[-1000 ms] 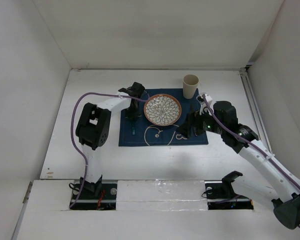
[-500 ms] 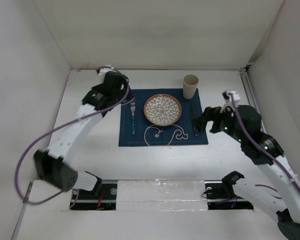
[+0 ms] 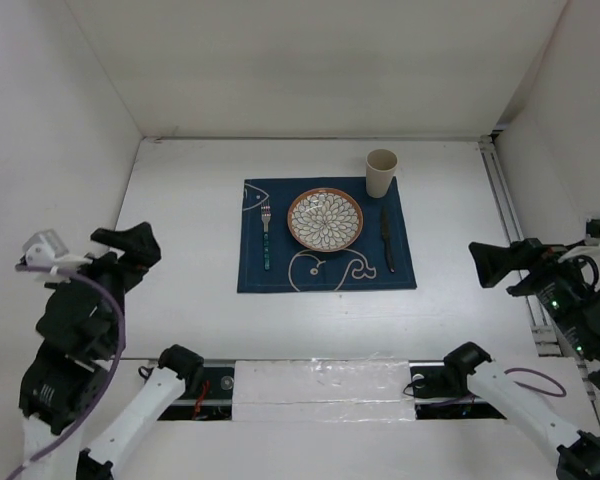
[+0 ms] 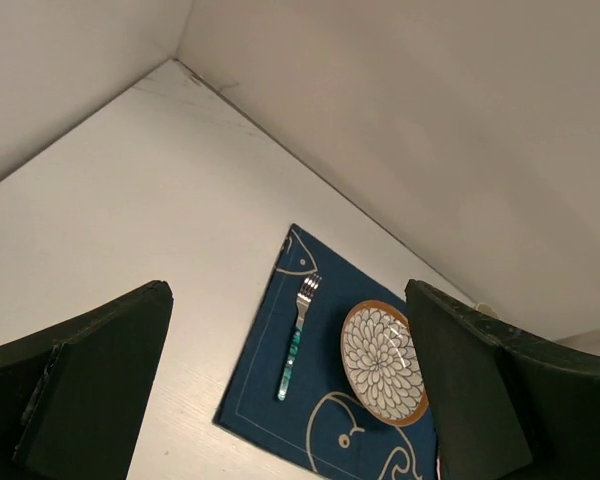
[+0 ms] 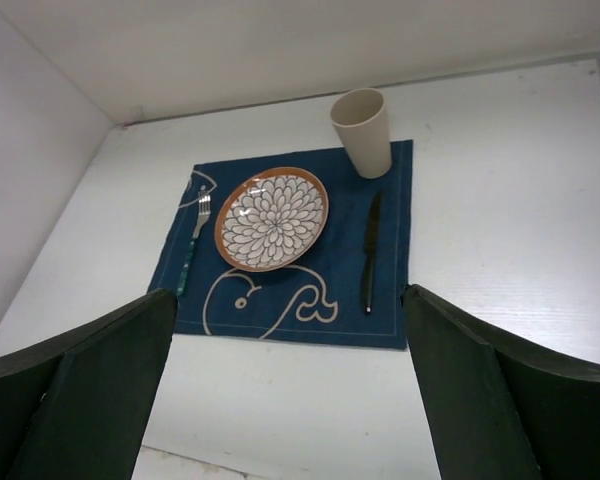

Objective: Set the dinner table for one person

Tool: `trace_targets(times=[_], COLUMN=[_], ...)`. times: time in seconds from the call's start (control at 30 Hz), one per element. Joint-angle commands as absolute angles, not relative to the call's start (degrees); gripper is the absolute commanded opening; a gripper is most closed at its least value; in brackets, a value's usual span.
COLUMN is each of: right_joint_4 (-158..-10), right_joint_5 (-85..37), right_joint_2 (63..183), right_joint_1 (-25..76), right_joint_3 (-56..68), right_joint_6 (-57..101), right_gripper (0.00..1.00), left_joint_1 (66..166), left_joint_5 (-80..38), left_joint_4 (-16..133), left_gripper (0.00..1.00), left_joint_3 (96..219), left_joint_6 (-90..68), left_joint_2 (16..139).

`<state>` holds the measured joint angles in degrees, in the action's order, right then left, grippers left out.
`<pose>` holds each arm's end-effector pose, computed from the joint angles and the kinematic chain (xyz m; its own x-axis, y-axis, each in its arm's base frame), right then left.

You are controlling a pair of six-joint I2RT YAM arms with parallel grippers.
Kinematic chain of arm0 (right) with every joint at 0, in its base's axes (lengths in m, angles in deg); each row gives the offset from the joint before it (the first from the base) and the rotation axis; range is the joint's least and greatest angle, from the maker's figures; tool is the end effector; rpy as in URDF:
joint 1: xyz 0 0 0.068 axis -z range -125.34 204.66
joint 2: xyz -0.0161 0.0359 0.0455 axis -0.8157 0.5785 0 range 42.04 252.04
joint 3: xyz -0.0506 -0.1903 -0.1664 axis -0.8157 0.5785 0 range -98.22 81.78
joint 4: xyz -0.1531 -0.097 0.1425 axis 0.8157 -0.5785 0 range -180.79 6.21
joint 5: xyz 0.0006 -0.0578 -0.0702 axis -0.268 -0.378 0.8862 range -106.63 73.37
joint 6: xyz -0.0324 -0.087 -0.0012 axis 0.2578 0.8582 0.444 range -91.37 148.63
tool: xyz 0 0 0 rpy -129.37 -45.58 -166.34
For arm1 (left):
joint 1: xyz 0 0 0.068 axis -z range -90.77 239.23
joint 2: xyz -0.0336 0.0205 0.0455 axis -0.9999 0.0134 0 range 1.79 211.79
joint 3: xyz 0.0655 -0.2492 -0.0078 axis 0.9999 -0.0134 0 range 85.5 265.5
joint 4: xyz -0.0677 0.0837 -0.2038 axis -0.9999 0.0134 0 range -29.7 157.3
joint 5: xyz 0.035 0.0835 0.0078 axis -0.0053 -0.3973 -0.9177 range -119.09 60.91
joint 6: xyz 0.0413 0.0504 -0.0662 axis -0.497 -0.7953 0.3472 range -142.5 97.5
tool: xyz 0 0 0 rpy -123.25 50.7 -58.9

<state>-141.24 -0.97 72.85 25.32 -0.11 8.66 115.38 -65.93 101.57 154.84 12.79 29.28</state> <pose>0.0515 0.0030 0.4260 -0.1722 0.2805 -0.9443 -0.1904 0.9310 0.3113 0.0743 0.0194 0.4154 0.1144 -0.5714 -0.8127 -0.1462 0.7995 -0.5827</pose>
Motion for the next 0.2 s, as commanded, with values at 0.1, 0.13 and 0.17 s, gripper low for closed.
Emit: trace_targets(times=[0.1, 0.13, 0.17], right_joint_4=[-147.77, -147.77, -147.16], right_joint_5=[3.41, 3.41, 3.41], right_joint_2=[71.22, 71.22, 71.22], right_joint_1=[24.95, 24.95, 24.95], right_joint_3=[-3.74, -3.74, -3.74], right_joint_6=[8.24, 8.24, 8.24], right_gripper=[1.00, 1.00, 1.00], left_joint_1=[115.42, 115.42, 115.42], left_joint_5=[-70.14, -70.14, -70.14], left_joint_4=[105.21, 105.21, 105.90], left_gripper=[1.00, 1.00, 1.00], left_joint_3=[151.51, 150.99, 150.98], left_joint_6=[13.54, 13.54, 14.06], left_joint_2=[21.31, 21.30, 21.30])
